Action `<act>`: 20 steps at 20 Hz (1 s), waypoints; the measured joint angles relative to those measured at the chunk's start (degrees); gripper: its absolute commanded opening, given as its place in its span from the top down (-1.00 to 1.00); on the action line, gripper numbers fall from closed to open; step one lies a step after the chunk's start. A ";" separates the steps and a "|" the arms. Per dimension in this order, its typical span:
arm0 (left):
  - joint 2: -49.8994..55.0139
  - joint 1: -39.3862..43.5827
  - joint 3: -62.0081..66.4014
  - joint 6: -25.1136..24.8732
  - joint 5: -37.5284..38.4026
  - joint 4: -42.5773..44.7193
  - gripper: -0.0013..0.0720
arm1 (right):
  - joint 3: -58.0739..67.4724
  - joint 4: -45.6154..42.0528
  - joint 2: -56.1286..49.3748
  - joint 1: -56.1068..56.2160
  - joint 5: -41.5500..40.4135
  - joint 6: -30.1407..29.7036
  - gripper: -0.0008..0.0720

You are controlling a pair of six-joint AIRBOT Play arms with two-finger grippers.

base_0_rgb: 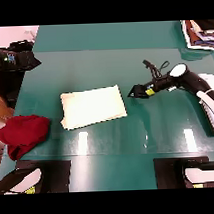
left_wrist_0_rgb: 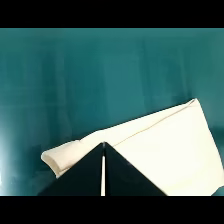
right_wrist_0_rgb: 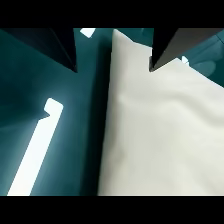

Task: Fold the shirts.

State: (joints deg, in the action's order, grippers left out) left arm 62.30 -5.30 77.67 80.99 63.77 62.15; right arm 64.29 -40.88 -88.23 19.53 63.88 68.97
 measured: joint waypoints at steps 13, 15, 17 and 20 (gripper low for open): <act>0.00 0.17 0.00 0.00 -0.11 -4.92 0.90 | 15.98 11.93 -18.36 13.64 -1.27 -4.50 0.93; 0.00 1.75 0.00 0.00 -0.07 -5.68 0.90 | 17.46 12.20 -18.18 13.77 -1.90 -4.57 0.93; 0.00 5.11 0.00 0.00 -0.17 -5.97 0.90 | 17.86 11.76 -16.06 11.52 -2.29 -4.59 0.93; 0.00 12.35 0.00 0.00 -2.64 -6.45 0.90 | 17.55 8.81 -10.71 3.74 -2.78 -3.74 0.93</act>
State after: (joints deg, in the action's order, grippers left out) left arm 62.30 7.05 77.67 80.99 61.12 55.70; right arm 81.84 -32.08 -98.94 23.27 61.10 65.23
